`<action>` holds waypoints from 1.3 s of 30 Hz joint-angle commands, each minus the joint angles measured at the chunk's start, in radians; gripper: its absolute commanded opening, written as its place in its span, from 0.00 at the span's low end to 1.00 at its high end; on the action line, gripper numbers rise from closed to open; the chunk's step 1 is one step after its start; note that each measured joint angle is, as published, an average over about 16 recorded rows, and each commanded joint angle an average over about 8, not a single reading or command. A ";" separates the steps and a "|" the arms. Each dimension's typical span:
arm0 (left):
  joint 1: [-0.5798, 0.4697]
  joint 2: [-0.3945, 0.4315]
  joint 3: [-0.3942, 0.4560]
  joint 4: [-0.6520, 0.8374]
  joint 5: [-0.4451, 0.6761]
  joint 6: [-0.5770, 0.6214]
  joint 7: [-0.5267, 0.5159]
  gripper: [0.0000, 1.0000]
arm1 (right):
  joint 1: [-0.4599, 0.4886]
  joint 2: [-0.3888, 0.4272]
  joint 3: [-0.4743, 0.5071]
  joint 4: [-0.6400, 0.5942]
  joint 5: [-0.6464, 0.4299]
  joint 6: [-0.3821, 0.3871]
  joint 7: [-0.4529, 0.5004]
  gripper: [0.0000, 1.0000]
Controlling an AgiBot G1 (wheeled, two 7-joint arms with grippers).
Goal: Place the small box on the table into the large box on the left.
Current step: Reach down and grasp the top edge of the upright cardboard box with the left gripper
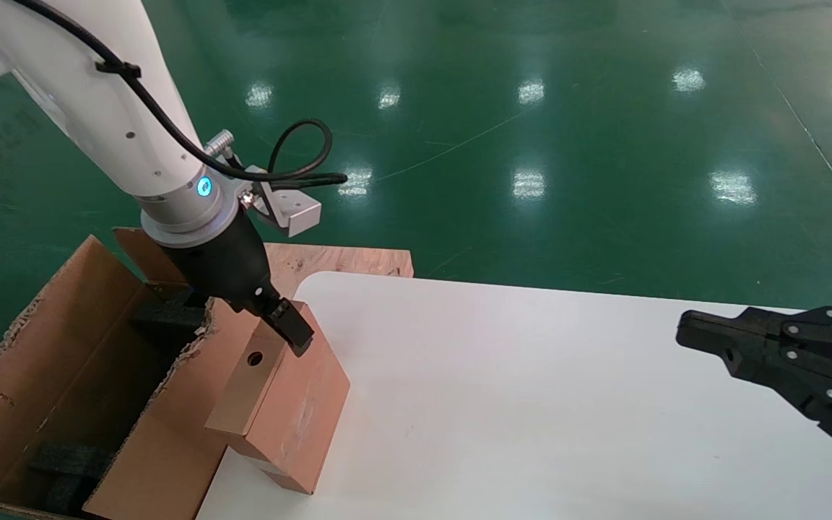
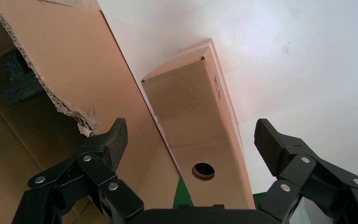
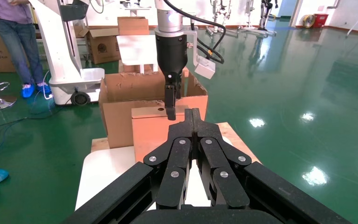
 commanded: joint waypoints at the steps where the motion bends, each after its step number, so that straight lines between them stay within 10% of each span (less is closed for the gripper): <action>1: 0.004 0.000 0.002 -0.001 0.002 -0.004 -0.002 1.00 | 0.000 0.000 0.000 0.000 0.000 0.000 0.000 0.00; 39: 0.001 -0.003 0.099 0.043 -0.138 0.033 -0.039 1.00 | 0.000 0.000 0.000 0.000 0.000 0.000 0.000 0.00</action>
